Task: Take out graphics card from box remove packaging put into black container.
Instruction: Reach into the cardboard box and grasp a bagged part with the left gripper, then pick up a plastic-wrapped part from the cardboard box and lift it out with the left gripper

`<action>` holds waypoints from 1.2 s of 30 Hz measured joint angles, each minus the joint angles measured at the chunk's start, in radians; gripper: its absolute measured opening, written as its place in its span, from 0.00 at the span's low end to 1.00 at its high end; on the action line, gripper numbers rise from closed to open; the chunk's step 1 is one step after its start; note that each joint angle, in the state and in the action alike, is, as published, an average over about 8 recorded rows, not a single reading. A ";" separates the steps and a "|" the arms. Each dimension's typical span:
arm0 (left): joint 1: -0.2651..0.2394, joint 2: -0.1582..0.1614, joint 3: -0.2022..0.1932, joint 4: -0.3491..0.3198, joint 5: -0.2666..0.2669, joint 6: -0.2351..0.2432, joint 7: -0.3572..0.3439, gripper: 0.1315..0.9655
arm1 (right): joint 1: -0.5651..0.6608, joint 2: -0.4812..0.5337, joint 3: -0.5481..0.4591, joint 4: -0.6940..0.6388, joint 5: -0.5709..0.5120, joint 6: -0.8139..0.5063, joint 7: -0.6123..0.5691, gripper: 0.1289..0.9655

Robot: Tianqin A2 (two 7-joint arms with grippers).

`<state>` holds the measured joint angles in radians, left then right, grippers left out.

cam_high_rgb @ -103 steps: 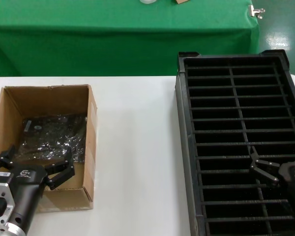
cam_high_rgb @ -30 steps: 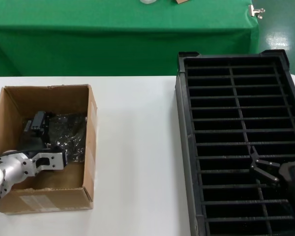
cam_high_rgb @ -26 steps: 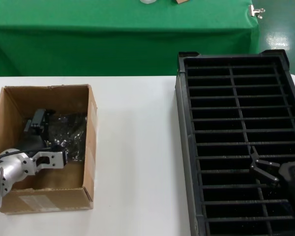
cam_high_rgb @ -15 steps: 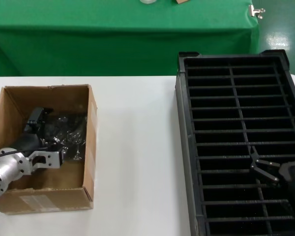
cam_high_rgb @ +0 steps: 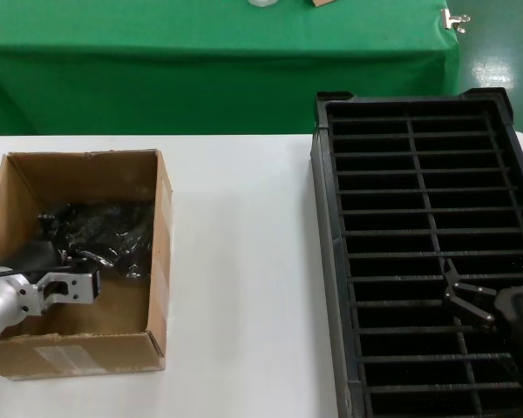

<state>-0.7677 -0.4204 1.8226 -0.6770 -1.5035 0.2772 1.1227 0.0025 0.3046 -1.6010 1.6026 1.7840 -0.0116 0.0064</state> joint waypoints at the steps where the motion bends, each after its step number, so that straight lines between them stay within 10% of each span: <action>1: 0.001 -0.001 0.000 0.000 -0.002 -0.002 0.001 0.56 | 0.000 0.000 0.000 0.000 0.000 0.000 0.000 1.00; 17: 0.026 -0.030 0.032 -0.058 0.036 -0.023 -0.119 0.17 | 0.000 0.000 0.000 0.000 0.000 0.000 0.000 1.00; 28: 0.088 -0.087 0.045 -0.215 0.241 -0.017 -0.411 0.06 | 0.000 0.000 0.000 0.000 0.000 0.000 0.000 1.00; 36: 0.181 -0.115 -0.047 -0.413 0.436 0.058 -0.630 0.01 | 0.000 0.000 0.000 0.000 0.000 0.000 0.000 1.00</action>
<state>-0.5866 -0.5349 1.7758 -1.0897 -1.0679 0.3356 0.4923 0.0025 0.3046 -1.6010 1.6026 1.7839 -0.0116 0.0064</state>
